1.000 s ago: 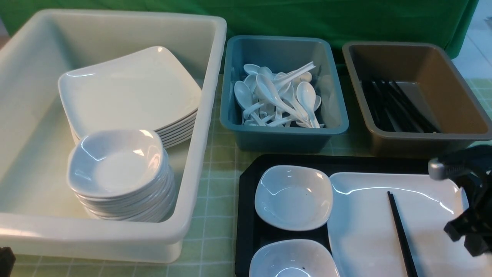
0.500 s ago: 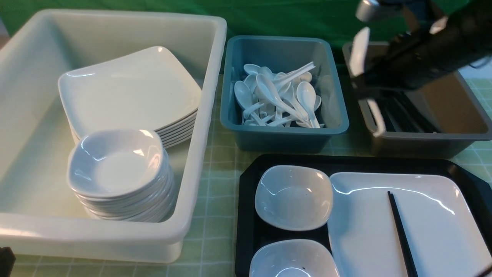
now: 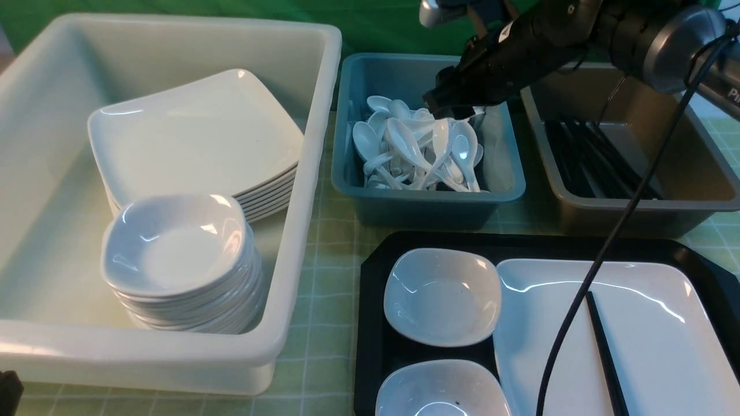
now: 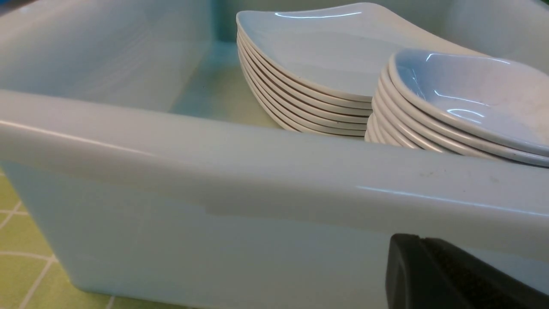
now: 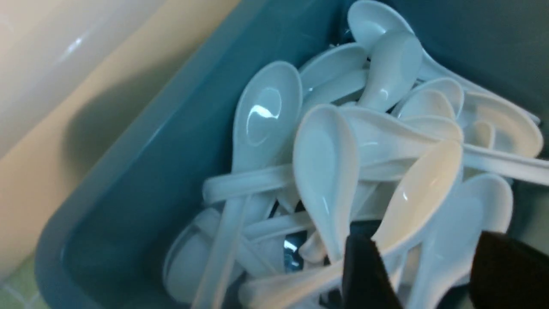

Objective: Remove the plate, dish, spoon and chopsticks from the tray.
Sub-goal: Use the right arm to put the soup spoon into the small storage box in the middle, then use the right arm to grab a pair of chopsticks from the plate

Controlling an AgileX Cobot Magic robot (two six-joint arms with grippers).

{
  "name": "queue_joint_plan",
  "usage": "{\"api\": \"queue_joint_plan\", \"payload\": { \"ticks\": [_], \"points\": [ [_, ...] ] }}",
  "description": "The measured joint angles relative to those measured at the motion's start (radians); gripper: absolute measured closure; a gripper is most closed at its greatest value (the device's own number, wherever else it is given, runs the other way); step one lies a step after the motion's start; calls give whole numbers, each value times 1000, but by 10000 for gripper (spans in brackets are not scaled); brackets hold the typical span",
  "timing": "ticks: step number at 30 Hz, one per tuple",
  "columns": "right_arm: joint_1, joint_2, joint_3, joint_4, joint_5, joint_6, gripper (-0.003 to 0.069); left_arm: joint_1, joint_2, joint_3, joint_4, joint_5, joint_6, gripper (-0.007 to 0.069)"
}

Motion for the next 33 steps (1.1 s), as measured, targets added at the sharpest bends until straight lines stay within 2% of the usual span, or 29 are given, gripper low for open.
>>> {"api": "queue_joint_plan", "payload": {
  "ticks": [2, 4, 5, 6, 9, 13, 19, 21, 22, 25, 29, 33],
  "points": [
    [0, -18, -36, -25, 114, 0, 342, 0, 0, 0, 0, 0, 0, 626],
    [0, -64, -81, -90, 292, 11, 429, 0, 0, 0, 0, 1, 0, 626],
    [0, -96, -84, -113, 321, 26, 470, 0, 0, 0, 0, 1, 0, 626],
    [0, -102, -84, -117, 321, 29, 478, 0, 0, 0, 0, 1, 2, 626],
    [-2, -258, -35, -156, 346, 61, 610, 0, -1, 0, 0, 1, 2, 626],
    [-2, -474, 136, -161, 349, 126, 655, 0, -1, 0, 0, 1, 2, 626],
    [-1, -769, 601, -162, 355, 288, 602, 0, -1, 0, 0, 1, 2, 626],
    [-1, -857, 808, -162, 347, 364, 554, 0, -1, 0, 0, 1, 2, 626],
    [-1, -870, 826, -162, 344, 369, 550, 0, -1, 0, 0, 1, 2, 626],
    [-1, -941, 1104, -162, 266, 454, 446, 0, -1, 0, 0, 1, 2, 626],
    [-1, -927, 1270, -161, 148, 495, 336, 0, -1, 0, 0, 1, 1, 626],
    [-1, -864, 1308, -160, 30, 503, 307, 0, -1, 0, 0, 1, 0, 626]
  ]
}}
